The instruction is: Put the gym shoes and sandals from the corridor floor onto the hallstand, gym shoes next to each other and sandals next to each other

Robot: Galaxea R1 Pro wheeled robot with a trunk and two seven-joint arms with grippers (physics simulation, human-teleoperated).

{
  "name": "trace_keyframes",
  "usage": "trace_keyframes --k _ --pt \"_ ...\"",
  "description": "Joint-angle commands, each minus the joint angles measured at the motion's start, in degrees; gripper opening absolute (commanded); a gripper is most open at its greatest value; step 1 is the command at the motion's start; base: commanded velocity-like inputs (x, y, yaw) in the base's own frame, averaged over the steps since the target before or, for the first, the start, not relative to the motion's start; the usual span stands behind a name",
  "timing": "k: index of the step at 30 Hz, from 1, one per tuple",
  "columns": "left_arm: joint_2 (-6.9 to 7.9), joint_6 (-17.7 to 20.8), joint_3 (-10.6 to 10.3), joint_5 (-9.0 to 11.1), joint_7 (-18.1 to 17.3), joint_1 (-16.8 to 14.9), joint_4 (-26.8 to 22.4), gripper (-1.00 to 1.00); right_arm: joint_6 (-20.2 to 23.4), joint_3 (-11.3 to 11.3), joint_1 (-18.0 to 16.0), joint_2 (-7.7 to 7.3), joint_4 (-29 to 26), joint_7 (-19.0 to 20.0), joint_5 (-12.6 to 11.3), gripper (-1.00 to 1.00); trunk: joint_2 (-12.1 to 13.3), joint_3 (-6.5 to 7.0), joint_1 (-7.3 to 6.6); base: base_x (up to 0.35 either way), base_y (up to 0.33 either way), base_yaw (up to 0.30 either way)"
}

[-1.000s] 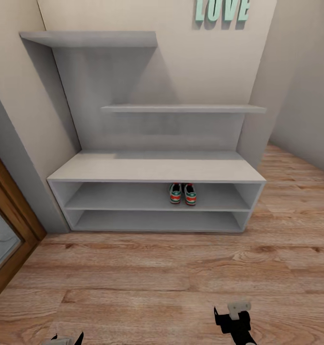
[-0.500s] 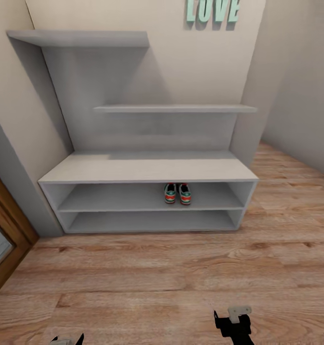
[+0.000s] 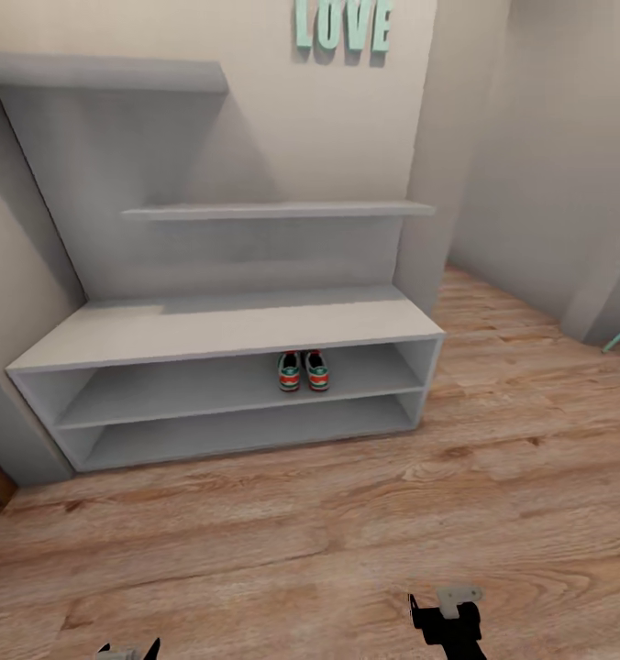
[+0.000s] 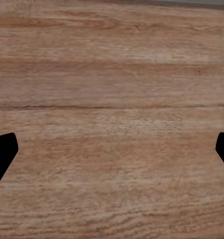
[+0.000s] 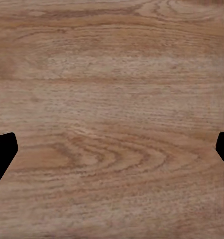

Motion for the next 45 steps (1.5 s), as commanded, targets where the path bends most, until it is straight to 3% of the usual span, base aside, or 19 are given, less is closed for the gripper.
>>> trace_keyframes --k 1,32,34,36,38,45 --pt "-0.02 -0.1 0.5 -0.2 -0.5 0.0 0.0 1.00 -0.2 -0.3 -0.1 0.01 0.1 -0.3 0.6 1.00 0.0 -0.01 -0.01 0.000 0.000 -0.289" --pt "-0.02 -0.1 0.5 -0.3 -0.5 0.0 0.0 1.00 -0.2 -0.5 0.0 -0.32 0.0 -0.3 0.3 1.00 0.0 1.00 -0.01 0.000 0.000 -0.290" --pt "-0.02 -0.1 0.5 -0.3 -0.5 0.0 0.1 1.00 -0.2 -0.6 0.0 -0.36 0.0 -0.3 -0.2 1.00 0.0 1.06 -0.01 0.000 0.000 -0.290" --pt "-0.02 -0.1 0.5 -0.3 -0.5 0.0 0.1 1.00 -0.2 -0.6 -0.1 -0.41 0.0 -0.3 -3.3 1.00 0.0 1.13 -0.01 0.000 0.000 -0.290" --pt "-0.02 -0.1 0.5 -0.3 -0.4 0.0 0.1 1.00 -0.2 -0.6 -0.1 -0.44 -0.1 -0.3 -4.5 1.00 0.0 1.19 -0.01 0.000 0.000 -0.290" --pt "-0.02 -0.1 0.5 -0.3 -0.5 0.0 0.1 1.00 -0.2 -0.5 0.0 -0.44 0.0 -0.3 -6.5 1.00 0.0 1.42 -0.01 0.000 0.000 -0.290"
